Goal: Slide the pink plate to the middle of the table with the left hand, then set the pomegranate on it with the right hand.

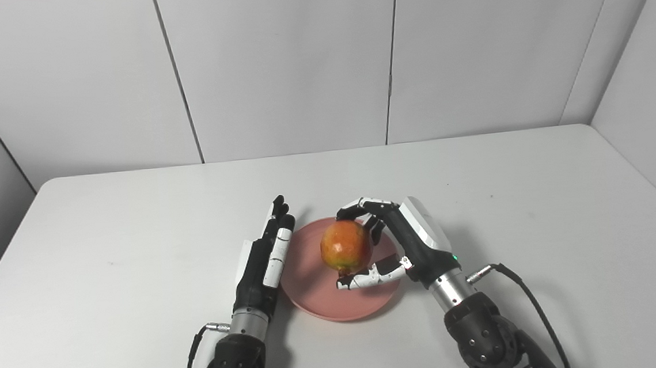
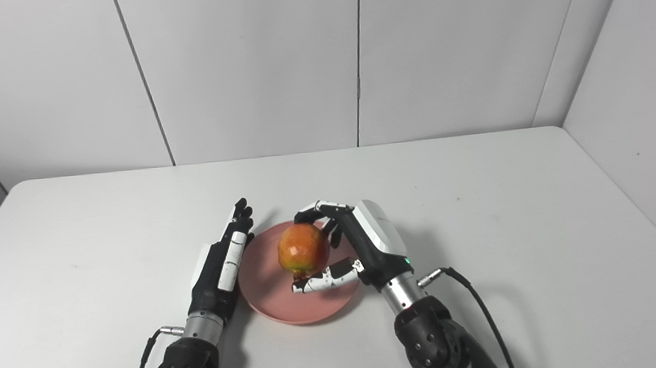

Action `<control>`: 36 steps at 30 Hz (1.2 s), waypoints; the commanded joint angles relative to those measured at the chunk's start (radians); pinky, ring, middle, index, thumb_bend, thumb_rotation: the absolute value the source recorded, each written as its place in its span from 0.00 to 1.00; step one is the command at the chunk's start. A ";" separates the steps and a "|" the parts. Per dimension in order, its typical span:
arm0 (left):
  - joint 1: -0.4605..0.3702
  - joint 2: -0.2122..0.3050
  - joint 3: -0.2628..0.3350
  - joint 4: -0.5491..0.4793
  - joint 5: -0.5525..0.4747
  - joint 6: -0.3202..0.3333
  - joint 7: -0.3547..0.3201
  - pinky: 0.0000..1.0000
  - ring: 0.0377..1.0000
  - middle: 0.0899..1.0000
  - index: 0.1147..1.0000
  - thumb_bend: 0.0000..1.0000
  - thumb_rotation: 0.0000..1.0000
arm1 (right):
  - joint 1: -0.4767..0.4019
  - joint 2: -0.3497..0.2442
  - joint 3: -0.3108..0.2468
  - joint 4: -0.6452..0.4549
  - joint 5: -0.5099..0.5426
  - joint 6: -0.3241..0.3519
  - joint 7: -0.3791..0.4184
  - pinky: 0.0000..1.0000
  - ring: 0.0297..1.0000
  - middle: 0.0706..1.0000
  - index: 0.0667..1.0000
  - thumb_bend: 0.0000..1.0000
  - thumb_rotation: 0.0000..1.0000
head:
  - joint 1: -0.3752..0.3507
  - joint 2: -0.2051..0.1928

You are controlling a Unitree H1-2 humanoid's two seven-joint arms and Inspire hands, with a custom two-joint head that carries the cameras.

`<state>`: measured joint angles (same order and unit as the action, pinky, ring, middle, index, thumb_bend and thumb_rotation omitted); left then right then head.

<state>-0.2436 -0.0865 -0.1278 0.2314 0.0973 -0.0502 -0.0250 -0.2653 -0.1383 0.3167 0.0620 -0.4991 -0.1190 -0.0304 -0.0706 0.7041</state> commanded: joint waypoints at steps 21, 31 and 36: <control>-0.054 -0.016 -0.001 -0.014 -0.019 -0.041 0.003 0.98 1.00 1.00 1.00 0.65 1.00 | -0.092 -0.006 0.053 0.129 -0.192 -0.164 -0.104 0.41 0.45 0.43 0.47 0.52 0.00 | 0.052 0.014; -0.048 -0.004 -0.001 -0.026 -0.017 -0.033 0.002 0.97 1.00 1.00 1.00 0.66 1.00 | -0.108 -0.003 0.060 0.124 -0.299 -0.147 -0.166 0.64 0.70 0.69 0.45 0.51 0.12 | 0.037 0.018; -0.041 -0.002 -0.003 -0.047 -0.007 -0.012 0.006 0.98 1.00 1.00 1.00 0.64 1.00 | -0.091 -0.014 0.062 0.073 -0.317 -0.111 -0.115 0.92 0.91 0.88 0.57 0.56 0.39 | 0.032 0.021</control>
<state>-0.2489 -0.0861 -0.1285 0.2221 0.0838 -0.0538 -0.0174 -0.3258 -0.1462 0.3860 0.1794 -0.8157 -0.2449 -0.1521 -0.0383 0.7240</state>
